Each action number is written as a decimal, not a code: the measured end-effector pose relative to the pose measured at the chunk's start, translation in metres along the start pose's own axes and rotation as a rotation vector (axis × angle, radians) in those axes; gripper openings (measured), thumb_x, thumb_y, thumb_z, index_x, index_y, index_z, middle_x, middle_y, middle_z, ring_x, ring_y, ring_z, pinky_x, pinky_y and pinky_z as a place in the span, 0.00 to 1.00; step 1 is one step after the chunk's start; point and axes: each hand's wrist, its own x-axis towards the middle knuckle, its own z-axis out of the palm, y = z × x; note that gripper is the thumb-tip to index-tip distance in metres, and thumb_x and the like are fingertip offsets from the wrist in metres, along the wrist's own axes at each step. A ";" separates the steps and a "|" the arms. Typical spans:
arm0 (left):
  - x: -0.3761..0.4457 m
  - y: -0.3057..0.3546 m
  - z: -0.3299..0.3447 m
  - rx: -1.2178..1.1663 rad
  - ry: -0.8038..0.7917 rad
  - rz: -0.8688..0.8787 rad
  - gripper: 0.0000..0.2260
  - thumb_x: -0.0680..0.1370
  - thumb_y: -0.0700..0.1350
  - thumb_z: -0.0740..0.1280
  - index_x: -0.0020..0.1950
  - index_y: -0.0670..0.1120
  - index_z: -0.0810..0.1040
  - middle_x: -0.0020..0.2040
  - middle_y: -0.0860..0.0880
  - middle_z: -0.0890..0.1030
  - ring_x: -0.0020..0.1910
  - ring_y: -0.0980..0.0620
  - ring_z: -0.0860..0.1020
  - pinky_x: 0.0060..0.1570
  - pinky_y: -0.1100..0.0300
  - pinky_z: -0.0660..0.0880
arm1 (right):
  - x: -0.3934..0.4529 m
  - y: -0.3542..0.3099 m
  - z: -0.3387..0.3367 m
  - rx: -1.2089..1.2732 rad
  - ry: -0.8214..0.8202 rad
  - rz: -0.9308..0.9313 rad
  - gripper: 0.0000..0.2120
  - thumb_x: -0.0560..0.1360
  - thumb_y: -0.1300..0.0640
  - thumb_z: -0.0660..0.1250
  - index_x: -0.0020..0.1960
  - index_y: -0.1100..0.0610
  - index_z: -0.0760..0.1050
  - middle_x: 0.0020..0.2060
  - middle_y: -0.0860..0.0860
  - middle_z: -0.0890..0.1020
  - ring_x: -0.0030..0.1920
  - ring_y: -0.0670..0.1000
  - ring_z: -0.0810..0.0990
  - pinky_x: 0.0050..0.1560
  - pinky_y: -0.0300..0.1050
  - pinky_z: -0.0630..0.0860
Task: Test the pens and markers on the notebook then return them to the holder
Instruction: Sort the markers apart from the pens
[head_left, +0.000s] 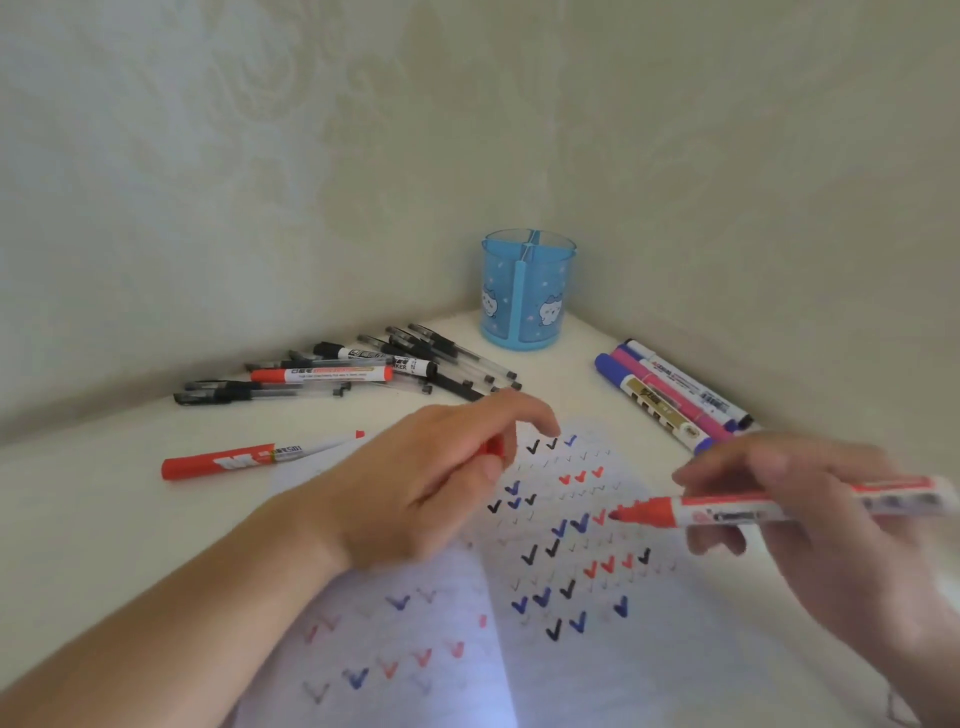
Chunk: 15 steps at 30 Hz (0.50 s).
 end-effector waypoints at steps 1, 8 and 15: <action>0.000 -0.001 0.001 0.011 0.022 -0.009 0.15 0.79 0.45 0.53 0.64 0.53 0.68 0.39 0.52 0.72 0.36 0.52 0.71 0.39 0.54 0.70 | 0.000 -0.001 0.002 0.017 -0.015 0.055 0.17 0.69 0.42 0.71 0.40 0.56 0.85 0.28 0.59 0.82 0.26 0.64 0.77 0.26 0.46 0.70; 0.003 -0.013 0.011 0.164 0.002 -0.056 0.18 0.82 0.45 0.61 0.70 0.56 0.65 0.50 0.58 0.75 0.48 0.61 0.74 0.49 0.73 0.68 | -0.011 0.009 0.008 -0.019 0.163 0.469 0.25 0.58 0.47 0.80 0.25 0.65 0.71 0.18 0.57 0.71 0.19 0.53 0.71 0.28 0.50 0.66; 0.002 -0.014 0.009 0.273 -0.007 -0.025 0.19 0.81 0.51 0.61 0.71 0.58 0.66 0.52 0.62 0.76 0.48 0.67 0.73 0.50 0.73 0.70 | -0.010 0.010 0.011 -0.105 0.154 0.499 0.19 0.70 0.71 0.70 0.22 0.65 0.68 0.16 0.54 0.73 0.17 0.46 0.73 0.21 0.36 0.62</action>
